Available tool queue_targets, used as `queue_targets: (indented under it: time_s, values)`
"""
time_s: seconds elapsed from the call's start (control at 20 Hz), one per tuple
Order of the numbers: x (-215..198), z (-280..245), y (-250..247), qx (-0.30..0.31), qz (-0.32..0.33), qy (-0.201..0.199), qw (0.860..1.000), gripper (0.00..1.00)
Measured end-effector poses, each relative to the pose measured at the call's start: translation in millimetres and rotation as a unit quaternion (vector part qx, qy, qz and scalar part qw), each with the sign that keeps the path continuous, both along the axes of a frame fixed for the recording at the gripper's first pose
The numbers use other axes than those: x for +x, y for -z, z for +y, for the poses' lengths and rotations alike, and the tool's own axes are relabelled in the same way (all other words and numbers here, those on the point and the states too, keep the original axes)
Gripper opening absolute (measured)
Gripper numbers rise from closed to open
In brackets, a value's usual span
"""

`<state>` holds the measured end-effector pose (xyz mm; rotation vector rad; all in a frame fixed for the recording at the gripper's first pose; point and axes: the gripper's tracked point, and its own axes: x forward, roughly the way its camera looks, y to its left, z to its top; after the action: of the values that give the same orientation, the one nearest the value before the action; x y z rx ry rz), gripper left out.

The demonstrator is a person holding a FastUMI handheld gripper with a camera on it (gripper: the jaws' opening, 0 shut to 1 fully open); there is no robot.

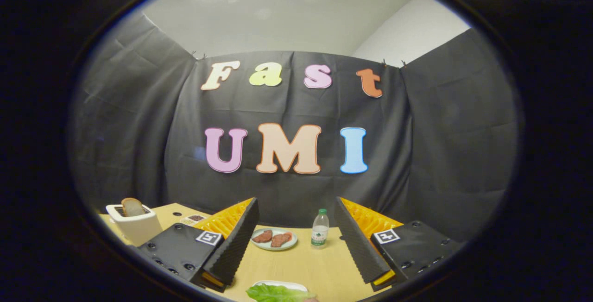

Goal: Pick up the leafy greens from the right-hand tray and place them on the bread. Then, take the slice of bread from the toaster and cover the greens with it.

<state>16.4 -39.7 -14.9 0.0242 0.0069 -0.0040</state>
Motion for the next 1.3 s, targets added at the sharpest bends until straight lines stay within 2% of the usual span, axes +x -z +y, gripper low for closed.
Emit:
queue_targets:
  time_s: [0.4, 0.7, 0.85, 1.05, 1.3]
  values:
    - [13, -10, 57, -0.026, 0.083, -0.075, 0.993, 1.0]
    - [18, -6, 95, -0.058, 0.137, -0.151, 0.977, 1.0]
    - [17, 4, 117, -0.083, 0.166, -0.201, 0.962, 1.0]
    - [8, 20, 150, -0.119, 0.208, -0.274, 0.931, 1.0]
    - [3, 31, 191, -0.153, 0.25, -0.332, 0.896, 1.0]
